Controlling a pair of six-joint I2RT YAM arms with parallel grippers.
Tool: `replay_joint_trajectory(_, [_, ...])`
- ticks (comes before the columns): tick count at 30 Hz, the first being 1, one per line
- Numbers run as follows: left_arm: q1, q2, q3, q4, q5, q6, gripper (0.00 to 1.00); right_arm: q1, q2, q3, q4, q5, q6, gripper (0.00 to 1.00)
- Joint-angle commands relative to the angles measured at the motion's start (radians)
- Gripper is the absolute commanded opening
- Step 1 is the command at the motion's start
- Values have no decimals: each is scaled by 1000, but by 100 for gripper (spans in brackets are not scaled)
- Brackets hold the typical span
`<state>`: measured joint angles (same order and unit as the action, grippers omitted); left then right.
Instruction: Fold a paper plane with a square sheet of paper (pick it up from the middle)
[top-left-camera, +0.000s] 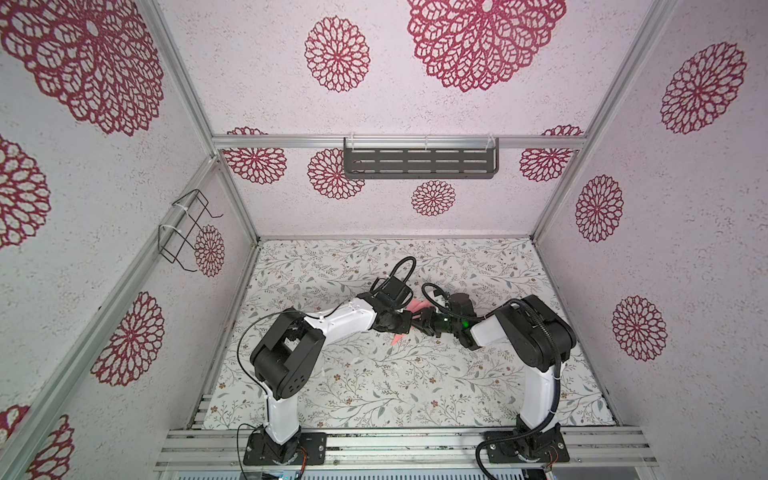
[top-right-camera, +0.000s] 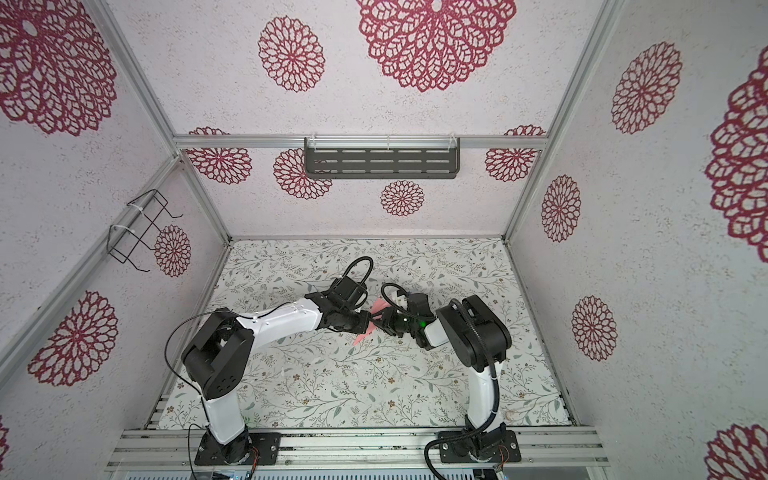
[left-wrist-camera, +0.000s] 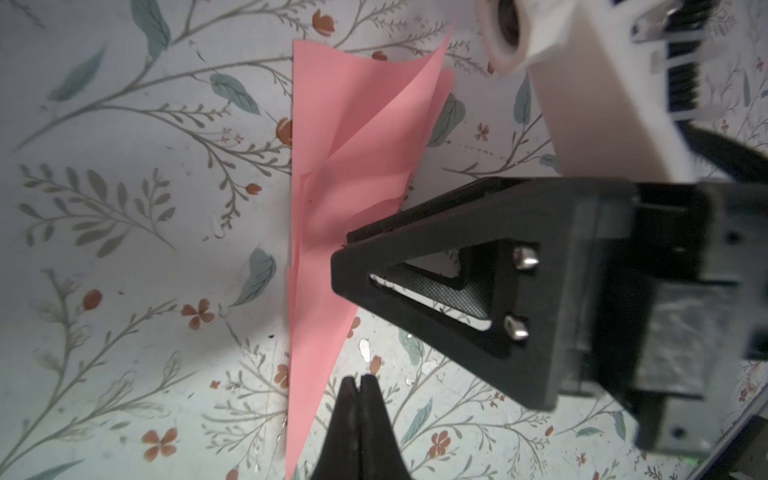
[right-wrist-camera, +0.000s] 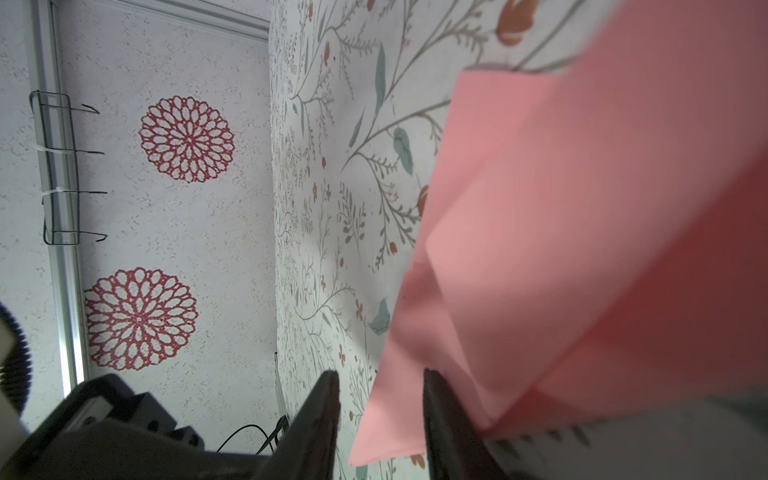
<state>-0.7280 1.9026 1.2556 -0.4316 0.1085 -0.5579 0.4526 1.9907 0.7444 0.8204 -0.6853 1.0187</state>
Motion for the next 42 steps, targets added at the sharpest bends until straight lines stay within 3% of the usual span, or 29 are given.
replay_joint_trajectory(1, [5, 22, 5, 24, 23, -17, 0, 4, 23, 7, -58, 9, 7, 36])
replay_joint_trajectory(22, [2, 114, 15, -73, -13, 1, 0, -10, 19, 33, -99, 3, -35, 28])
replay_joint_trajectory(35, [10, 10, 42, -25, 45, -2, 0, -54, 9, 69, -225, 14, -143, 27])
replay_joint_trajectory(42, [15, 51, 81, -41, 11, -3, 0, -54, 17, 71, -225, 9, -144, 26])
